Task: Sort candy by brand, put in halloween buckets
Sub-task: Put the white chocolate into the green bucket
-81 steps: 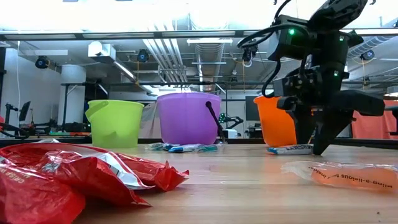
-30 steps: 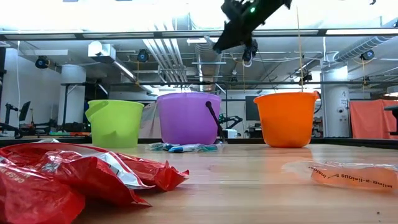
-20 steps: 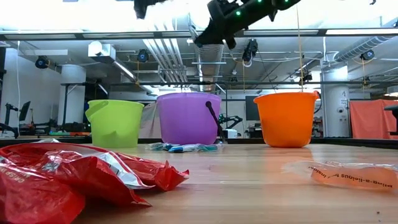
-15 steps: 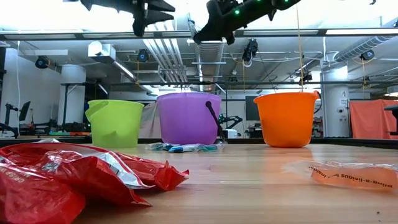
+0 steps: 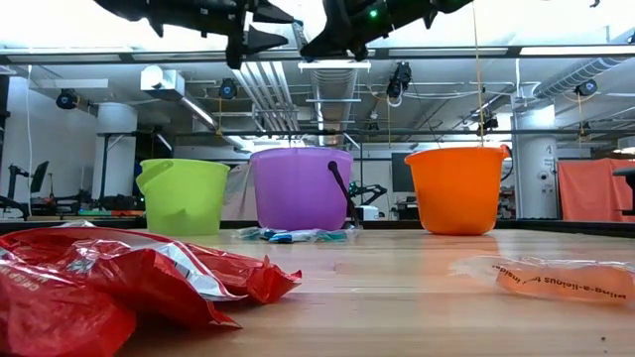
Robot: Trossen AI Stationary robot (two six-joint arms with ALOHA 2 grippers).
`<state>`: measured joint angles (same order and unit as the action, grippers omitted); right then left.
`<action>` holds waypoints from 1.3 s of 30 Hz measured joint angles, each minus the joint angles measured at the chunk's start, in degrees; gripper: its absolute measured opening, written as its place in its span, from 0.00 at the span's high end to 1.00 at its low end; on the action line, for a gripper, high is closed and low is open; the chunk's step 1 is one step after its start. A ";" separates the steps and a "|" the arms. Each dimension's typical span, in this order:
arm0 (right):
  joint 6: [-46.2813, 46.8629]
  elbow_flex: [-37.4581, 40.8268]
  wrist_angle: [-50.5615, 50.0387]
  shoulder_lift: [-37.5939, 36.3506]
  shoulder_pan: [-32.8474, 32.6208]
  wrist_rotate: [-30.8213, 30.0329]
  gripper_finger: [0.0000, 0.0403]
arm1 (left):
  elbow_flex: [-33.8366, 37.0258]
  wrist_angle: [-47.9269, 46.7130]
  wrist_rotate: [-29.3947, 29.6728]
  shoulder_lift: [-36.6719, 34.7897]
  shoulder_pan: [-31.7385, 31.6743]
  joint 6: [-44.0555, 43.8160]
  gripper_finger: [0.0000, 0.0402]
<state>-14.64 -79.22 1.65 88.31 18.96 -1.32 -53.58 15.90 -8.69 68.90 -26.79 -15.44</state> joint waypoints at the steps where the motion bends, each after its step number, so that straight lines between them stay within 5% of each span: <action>1: -0.30 -0.01 -0.06 0.00 -0.09 0.02 0.96 | 0.02 0.88 -0.24 0.53 0.04 -0.55 0.49; 13: -1.89 0.00 -0.03 1.33 -2.48 -0.23 0.96 | -2.11 8.48 -0.28 6.62 0.00 -1.67 0.55; 23: -1.91 0.00 0.31 1.33 -2.95 -3.24 0.95 | -2.64 7.49 -0.16 6.62 -0.04 -1.79 0.97; 32: 2.88 0.00 -0.13 1.29 -2.93 -3.19 0.72 | -2.64 6.89 1.29 5.84 -0.06 -3.09 0.98; 36: 4.66 0.00 -2.37 1.14 -2.75 -3.21 0.61 | -4.24 -2.40 1.76 3.97 -1.10 -2.19 0.98; 39: 5.69 0.00 -4.18 0.94 -2.69 -3.24 0.56 | -8.35 -22.15 6.28 1.90 -2.35 0.01 0.98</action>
<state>-8.95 -79.22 -2.54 89.25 16.27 -4.56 -61.94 -6.25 -2.41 70.81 -29.13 -15.43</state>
